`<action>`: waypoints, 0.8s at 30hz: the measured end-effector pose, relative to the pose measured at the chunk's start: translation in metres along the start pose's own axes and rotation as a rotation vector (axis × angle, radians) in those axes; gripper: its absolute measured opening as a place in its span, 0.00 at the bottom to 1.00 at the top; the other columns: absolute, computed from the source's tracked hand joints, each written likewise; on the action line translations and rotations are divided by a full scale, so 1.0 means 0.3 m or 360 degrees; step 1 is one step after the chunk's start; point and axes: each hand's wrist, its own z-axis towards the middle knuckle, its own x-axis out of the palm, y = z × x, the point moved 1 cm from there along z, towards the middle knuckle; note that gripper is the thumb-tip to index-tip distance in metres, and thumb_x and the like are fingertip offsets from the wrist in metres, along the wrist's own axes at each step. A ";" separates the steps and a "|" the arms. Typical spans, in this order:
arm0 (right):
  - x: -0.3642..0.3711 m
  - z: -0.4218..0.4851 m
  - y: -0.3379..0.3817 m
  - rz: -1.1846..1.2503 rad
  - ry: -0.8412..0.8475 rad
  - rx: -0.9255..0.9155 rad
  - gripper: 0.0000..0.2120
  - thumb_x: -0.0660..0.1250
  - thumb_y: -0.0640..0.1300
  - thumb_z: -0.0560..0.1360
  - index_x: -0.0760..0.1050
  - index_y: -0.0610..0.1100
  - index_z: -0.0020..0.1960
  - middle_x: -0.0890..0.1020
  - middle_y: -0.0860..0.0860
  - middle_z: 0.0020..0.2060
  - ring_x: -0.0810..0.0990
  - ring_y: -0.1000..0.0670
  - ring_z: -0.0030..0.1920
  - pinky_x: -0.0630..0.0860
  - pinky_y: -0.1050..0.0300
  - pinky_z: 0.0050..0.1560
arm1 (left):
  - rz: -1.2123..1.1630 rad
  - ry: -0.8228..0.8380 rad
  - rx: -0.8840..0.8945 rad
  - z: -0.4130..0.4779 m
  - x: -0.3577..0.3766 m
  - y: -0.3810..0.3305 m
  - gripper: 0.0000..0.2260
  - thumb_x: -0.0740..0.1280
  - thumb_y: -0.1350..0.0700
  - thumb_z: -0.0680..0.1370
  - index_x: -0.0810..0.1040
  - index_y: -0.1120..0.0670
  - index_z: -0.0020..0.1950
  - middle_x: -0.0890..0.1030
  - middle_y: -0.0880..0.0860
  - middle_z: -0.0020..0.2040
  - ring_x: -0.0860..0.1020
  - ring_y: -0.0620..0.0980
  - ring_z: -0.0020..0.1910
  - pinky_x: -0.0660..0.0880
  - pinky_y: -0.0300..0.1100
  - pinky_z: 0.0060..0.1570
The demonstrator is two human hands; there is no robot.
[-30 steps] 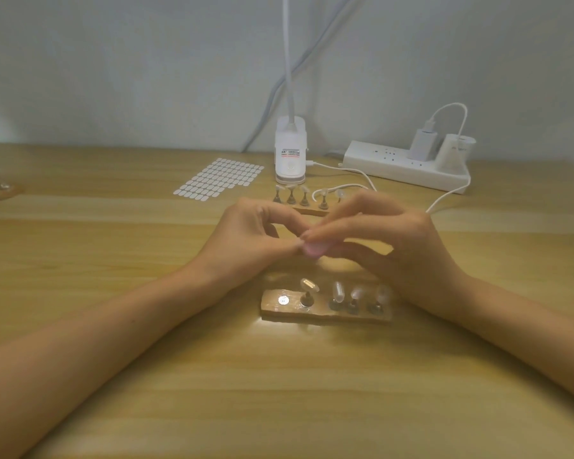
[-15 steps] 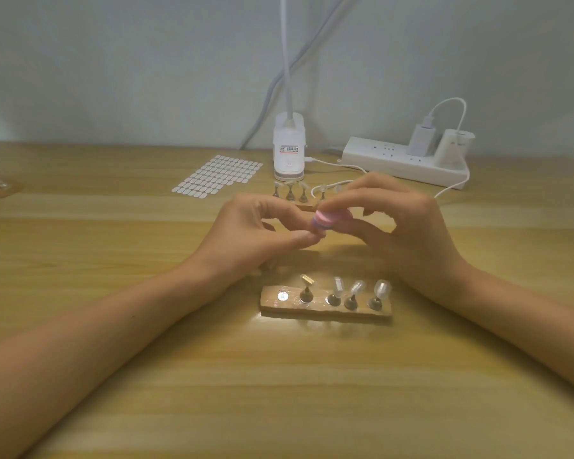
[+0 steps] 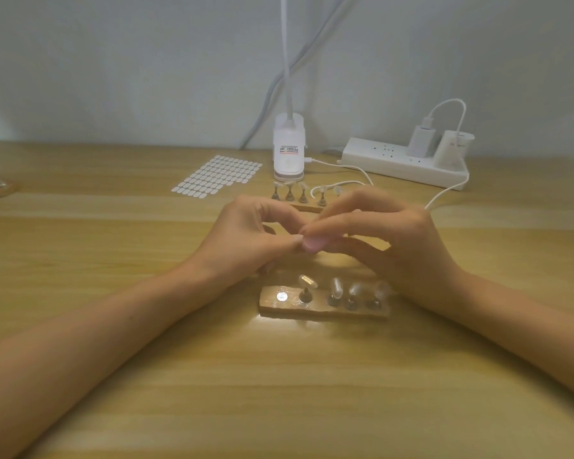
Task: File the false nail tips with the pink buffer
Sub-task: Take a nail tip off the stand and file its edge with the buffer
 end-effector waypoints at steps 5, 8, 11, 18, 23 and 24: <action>-0.005 0.000 0.003 0.0018 0.0010 -0.0016 0.07 0.74 0.35 0.75 0.85 0.39 0.53 0.83 0.44 0.47 0.83 0.46 0.49 0.78 0.54 0.50 | 0.0024 -0.0004 -0.0003 0.000 0.001 0.001 0.02 0.78 0.54 0.72 0.87 0.50 0.40 0.79 0.50 0.25 0.66 0.41 0.20 0.63 0.32 0.22; -0.007 0.001 -0.001 0.0008 -0.0056 0.0078 0.08 0.74 0.35 0.75 0.85 0.39 0.54 0.83 0.44 0.47 0.83 0.46 0.49 0.78 0.50 0.49 | 0.0007 -0.0013 -0.0020 -0.002 0.002 0.001 0.02 0.78 0.53 0.72 0.88 0.50 0.42 0.80 0.51 0.28 0.66 0.42 0.20 0.63 0.33 0.22; -0.003 0.001 0.005 -0.0017 0.0015 -0.0037 0.07 0.74 0.35 0.75 0.85 0.39 0.53 0.84 0.44 0.47 0.83 0.46 0.49 0.79 0.50 0.51 | 0.0041 0.0010 -0.0022 -0.002 0.002 0.001 0.02 0.77 0.53 0.72 0.87 0.51 0.42 0.77 0.44 0.23 0.66 0.40 0.19 0.62 0.31 0.21; 0.002 0.000 0.007 -0.0014 0.0041 -0.0067 0.06 0.74 0.34 0.75 0.85 0.38 0.52 0.83 0.44 0.48 0.83 0.47 0.50 0.78 0.55 0.53 | 0.0033 0.0007 -0.0037 -0.002 0.002 0.000 0.02 0.78 0.54 0.71 0.87 0.48 0.40 0.77 0.43 0.23 0.67 0.40 0.19 0.63 0.30 0.21; -0.003 0.003 0.003 0.0021 0.0020 -0.0012 0.07 0.73 0.35 0.75 0.85 0.39 0.52 0.83 0.44 0.48 0.82 0.47 0.49 0.77 0.57 0.52 | -0.0006 0.0014 -0.0027 0.000 0.001 0.001 0.03 0.78 0.56 0.71 0.87 0.48 0.41 0.80 0.43 0.26 0.67 0.40 0.19 0.62 0.30 0.20; 0.000 0.002 0.005 0.0025 0.0046 -0.0039 0.06 0.73 0.35 0.75 0.85 0.39 0.52 0.83 0.44 0.48 0.82 0.48 0.50 0.76 0.59 0.53 | 0.0000 0.0015 -0.0034 0.000 0.002 0.001 0.03 0.78 0.55 0.71 0.87 0.49 0.41 0.78 0.42 0.25 0.66 0.40 0.19 0.62 0.30 0.20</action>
